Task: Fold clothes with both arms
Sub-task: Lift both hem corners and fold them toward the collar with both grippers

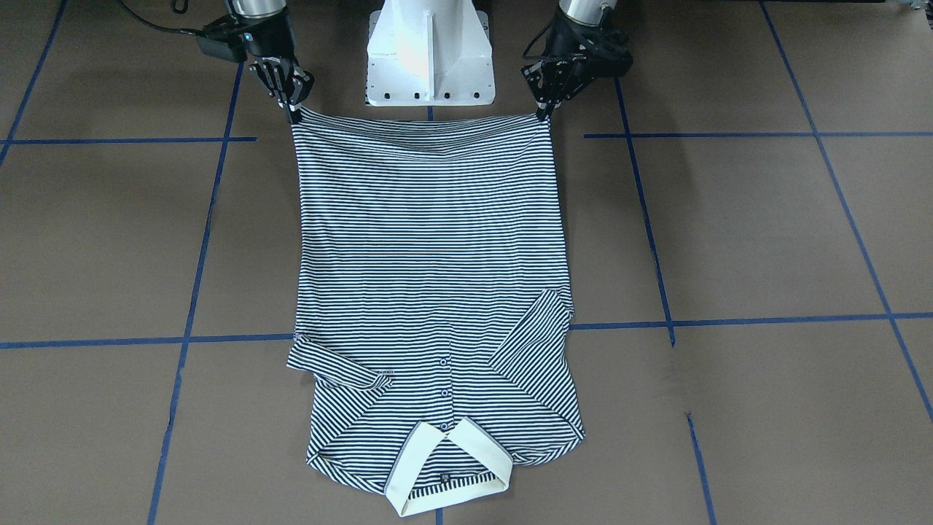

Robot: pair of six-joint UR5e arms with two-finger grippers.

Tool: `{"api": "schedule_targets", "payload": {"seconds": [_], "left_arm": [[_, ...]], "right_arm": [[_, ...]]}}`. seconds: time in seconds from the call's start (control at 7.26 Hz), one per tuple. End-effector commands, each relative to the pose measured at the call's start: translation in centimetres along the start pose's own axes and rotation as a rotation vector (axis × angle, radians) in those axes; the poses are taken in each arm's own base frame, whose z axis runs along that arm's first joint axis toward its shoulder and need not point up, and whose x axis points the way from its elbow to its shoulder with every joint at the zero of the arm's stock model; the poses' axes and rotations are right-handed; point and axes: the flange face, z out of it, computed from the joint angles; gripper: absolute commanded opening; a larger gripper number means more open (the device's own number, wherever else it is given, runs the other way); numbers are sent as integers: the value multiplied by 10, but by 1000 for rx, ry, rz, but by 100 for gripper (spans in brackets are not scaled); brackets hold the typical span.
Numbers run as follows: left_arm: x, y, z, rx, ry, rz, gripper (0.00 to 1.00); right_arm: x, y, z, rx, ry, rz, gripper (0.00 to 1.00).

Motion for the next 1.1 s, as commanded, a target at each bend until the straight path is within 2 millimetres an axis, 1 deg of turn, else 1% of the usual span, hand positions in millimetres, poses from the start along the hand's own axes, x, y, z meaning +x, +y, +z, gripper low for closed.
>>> {"api": "schedule_targets", "payload": {"seconds": [0.0,0.14,0.28,0.41,0.55,0.69,0.83,0.96], "left_arm": [[11,7,-6,-34,7,3,0],[27,1,1,-21,16,2,0],[33,-31,10,37,9,6,0],[49,-84,16,118,-2,62,0],[55,-142,34,194,-40,92,0],[52,-191,56,250,-50,127,0],[40,-234,87,293,-34,112,0],[39,-269,119,328,-8,109,0]], "right_arm": [[-11,-19,-16,16,-38,30,0],[-28,-34,-17,40,-66,37,0],[-65,-54,-15,83,-120,3,0],[-97,-90,9,164,-117,-32,0],[-149,-133,29,205,-110,-54,0],[-181,-177,63,244,-57,-47,0],[-211,-216,94,303,-2,-88,0],[-246,-250,129,345,64,-101,0]]}}
